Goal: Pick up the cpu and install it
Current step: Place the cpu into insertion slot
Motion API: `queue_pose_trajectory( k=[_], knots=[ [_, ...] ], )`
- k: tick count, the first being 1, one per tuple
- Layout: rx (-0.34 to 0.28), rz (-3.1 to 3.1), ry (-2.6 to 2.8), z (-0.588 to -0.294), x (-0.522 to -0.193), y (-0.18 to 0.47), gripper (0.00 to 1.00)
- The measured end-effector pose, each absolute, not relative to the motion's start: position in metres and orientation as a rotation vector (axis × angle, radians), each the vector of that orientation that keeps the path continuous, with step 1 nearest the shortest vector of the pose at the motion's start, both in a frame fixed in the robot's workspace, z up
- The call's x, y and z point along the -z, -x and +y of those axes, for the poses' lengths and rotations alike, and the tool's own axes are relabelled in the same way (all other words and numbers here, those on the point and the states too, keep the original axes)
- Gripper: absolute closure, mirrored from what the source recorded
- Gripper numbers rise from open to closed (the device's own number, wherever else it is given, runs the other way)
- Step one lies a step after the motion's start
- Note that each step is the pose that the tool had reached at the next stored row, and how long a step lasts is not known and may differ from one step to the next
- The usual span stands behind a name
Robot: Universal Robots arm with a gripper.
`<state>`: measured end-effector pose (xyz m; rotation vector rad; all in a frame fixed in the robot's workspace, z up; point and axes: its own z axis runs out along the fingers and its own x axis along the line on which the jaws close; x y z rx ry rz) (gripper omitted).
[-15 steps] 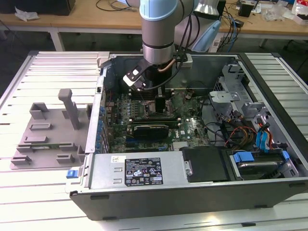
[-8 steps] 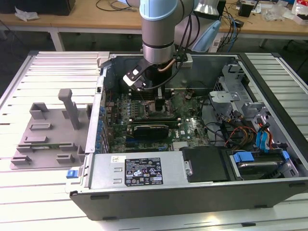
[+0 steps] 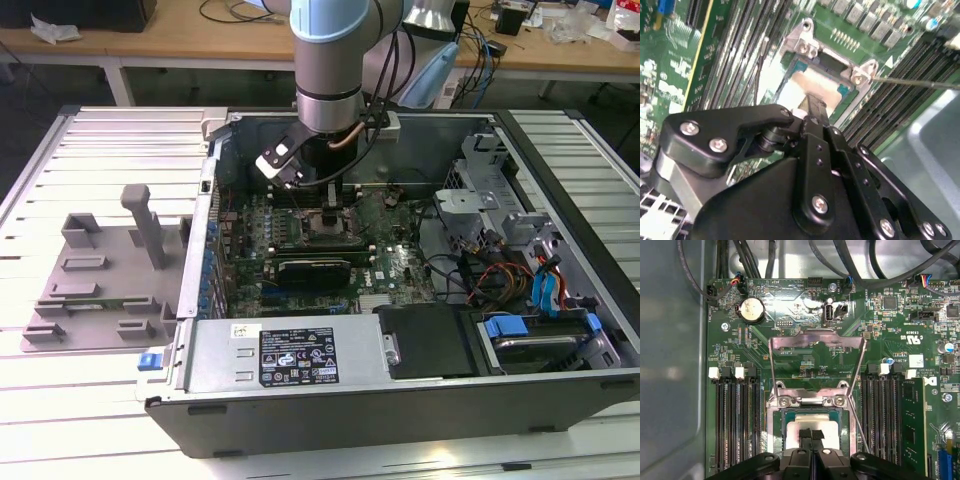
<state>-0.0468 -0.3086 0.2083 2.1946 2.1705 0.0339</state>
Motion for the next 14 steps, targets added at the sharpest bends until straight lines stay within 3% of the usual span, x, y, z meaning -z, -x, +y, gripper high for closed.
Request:
queue_pose_trajectory(
  k=[4,9,14],
  knots=[
    [-0.021,2.180,-2.204,-0.311,-0.208,0.046,0.89],
    [-0.090,2.209,-2.236,-0.316,-0.208,0.046,0.89],
    [-0.096,2.211,-2.239,-0.321,-0.208,0.046,0.89]
  ],
)
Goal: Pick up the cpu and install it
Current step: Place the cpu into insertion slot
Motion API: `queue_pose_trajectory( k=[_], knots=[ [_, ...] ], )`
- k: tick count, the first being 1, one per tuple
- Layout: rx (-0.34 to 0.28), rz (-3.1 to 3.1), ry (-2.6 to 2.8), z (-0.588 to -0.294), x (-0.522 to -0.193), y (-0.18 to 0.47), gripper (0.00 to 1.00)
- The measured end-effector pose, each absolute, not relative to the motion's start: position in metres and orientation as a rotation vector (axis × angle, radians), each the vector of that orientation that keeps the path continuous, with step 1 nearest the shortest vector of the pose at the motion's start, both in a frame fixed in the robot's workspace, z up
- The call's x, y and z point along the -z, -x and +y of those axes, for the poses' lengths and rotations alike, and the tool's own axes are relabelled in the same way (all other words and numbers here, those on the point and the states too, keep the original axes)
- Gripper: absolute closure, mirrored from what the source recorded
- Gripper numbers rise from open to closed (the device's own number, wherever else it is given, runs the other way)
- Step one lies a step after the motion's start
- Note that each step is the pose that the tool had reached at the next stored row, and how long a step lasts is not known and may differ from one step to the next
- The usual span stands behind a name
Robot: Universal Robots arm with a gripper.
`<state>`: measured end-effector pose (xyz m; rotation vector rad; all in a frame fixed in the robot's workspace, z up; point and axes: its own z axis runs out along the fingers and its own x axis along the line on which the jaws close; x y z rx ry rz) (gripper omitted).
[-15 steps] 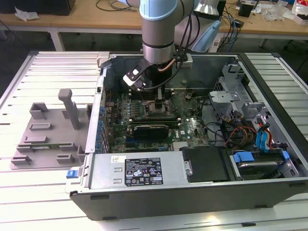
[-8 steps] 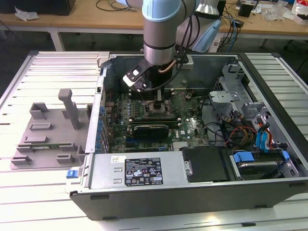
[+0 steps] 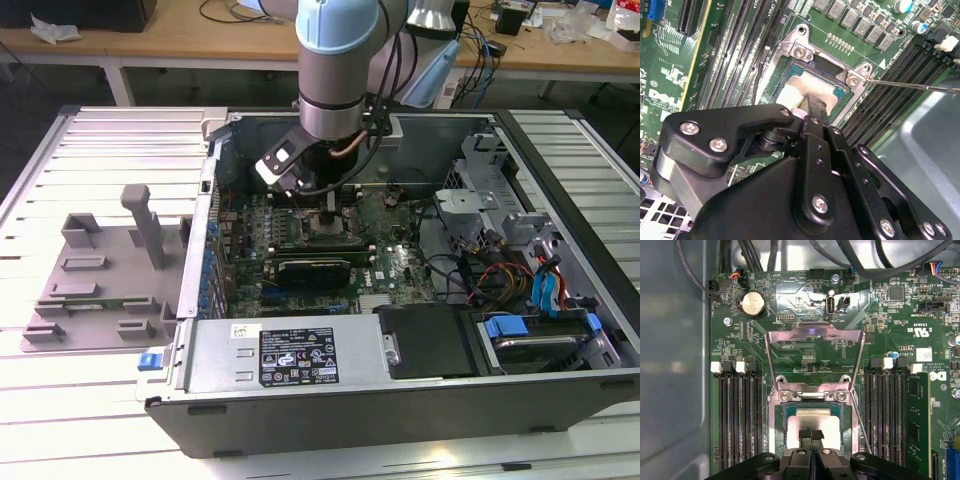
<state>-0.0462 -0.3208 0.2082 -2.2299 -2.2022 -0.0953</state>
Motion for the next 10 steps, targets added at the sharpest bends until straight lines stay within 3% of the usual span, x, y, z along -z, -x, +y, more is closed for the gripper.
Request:
queue_pose_trajectory(
  k=[10],
  knots=[
    [0.095,-2.202,2.230,-0.3209,-0.2035,0.0460,0.89]
  ],
)
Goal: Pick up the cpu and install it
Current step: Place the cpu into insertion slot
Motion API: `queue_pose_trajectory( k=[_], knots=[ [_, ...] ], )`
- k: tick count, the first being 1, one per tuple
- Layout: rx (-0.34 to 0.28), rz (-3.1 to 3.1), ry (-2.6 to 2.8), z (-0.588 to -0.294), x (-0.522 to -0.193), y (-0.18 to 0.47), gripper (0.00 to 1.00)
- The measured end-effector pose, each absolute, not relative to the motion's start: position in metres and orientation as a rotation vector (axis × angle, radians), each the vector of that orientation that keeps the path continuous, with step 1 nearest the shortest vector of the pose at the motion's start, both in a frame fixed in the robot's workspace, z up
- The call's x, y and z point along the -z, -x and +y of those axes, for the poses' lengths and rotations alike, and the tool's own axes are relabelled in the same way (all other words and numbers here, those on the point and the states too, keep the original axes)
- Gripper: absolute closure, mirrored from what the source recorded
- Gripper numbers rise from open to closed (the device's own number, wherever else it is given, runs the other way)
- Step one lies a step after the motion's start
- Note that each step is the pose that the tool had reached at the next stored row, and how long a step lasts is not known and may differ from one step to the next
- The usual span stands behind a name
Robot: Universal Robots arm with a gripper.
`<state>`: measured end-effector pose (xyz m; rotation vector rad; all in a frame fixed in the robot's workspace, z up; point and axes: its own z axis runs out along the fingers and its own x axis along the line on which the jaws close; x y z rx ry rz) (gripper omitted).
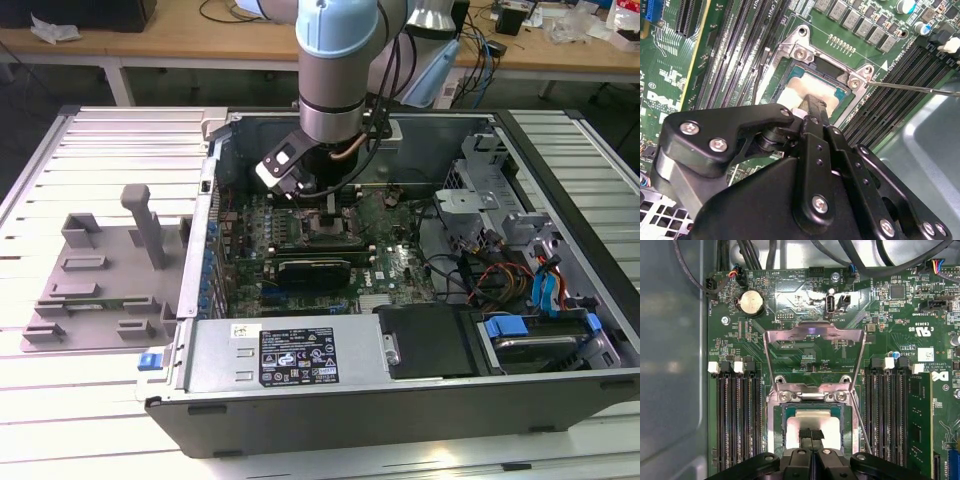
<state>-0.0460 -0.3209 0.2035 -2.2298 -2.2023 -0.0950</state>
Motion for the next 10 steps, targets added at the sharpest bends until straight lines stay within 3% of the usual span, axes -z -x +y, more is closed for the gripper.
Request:
queue_pose_trajectory(
  k=[10],
  knots=[
    [0.095,-2.202,2.230,-0.321,-0.219,0.046,0.89]
  ],
)
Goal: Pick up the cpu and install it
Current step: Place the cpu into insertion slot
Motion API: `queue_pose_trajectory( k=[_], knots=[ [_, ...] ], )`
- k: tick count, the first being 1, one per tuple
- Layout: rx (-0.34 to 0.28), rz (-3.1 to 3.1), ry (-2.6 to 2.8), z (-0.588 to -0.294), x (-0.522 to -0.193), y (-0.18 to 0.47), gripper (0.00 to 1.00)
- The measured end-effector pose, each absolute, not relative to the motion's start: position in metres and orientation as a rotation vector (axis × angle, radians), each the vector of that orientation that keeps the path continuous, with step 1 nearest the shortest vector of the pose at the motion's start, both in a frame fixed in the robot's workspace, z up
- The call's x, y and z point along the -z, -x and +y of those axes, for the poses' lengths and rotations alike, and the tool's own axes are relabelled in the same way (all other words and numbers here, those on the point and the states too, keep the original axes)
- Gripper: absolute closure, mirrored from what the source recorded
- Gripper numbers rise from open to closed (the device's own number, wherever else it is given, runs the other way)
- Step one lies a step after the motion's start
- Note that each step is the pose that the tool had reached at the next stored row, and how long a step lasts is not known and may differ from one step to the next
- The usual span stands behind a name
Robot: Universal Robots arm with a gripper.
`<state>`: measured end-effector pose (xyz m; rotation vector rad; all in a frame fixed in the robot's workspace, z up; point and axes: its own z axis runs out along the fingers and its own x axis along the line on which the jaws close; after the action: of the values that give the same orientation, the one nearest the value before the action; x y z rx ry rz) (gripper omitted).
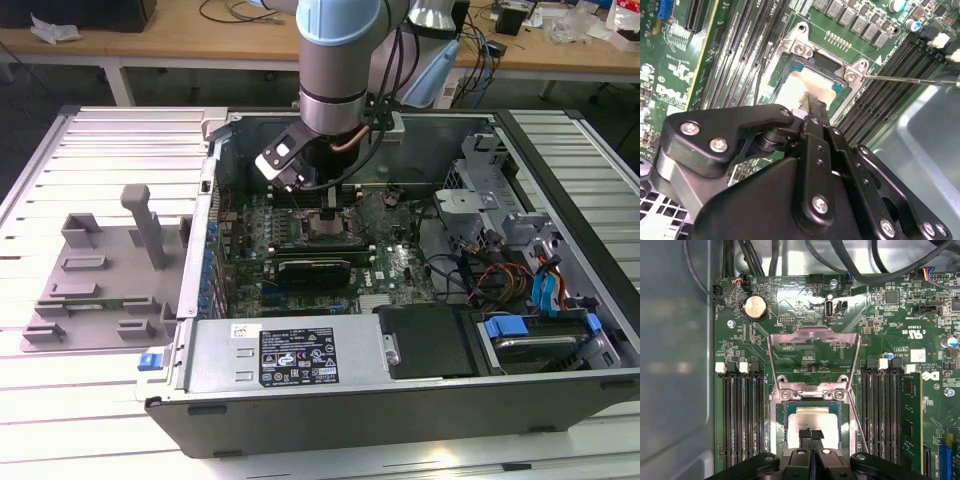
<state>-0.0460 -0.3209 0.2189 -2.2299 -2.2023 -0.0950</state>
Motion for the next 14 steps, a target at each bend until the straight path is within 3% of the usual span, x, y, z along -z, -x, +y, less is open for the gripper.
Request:
queue_pose_trajectory(
  k=[14],
  knots=[
    [0.096,-2.202,2.230,-0.321,-0.246,0.046,0.89]
  ],
)
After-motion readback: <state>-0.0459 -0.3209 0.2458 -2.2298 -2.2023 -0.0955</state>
